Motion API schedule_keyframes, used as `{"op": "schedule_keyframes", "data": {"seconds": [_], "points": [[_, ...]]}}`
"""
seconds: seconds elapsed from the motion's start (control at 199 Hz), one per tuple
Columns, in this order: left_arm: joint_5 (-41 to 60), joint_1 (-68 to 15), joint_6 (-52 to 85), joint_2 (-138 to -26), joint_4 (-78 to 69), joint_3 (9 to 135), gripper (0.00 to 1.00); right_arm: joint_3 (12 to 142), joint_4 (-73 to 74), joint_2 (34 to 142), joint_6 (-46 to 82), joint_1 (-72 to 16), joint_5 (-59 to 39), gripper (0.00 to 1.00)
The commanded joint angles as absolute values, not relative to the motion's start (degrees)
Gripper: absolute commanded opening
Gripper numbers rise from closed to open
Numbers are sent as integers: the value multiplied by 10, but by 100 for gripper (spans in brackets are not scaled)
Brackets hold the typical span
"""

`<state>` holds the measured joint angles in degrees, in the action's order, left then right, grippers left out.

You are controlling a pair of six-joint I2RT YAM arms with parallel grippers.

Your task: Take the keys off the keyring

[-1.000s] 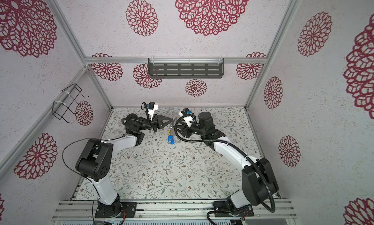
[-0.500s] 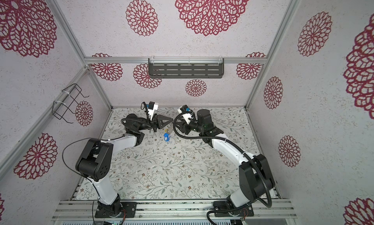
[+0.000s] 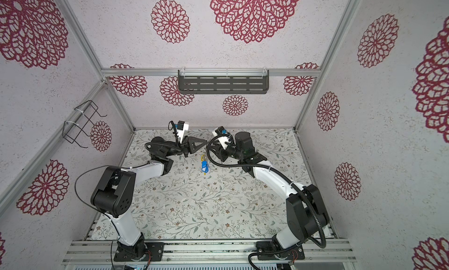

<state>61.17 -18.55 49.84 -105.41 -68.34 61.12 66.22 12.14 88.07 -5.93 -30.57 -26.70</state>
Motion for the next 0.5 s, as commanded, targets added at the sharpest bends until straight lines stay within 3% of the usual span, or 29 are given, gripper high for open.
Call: {"op": "schedule_keyframes", "data": {"seconds": [0.0, 0.317, 0.498], "points": [[606, -186, 503, -1052, -713, 621, 0, 678, 134, 880, -64, -309, -253, 34], [590, -186, 531, -1056, -744, 620, 0, 657, 140, 862, -63, -313, -232, 20], [479, -193, 579, -1065, -814, 599, 0, 639, 156, 843, -61, -324, -212, 7]]}}
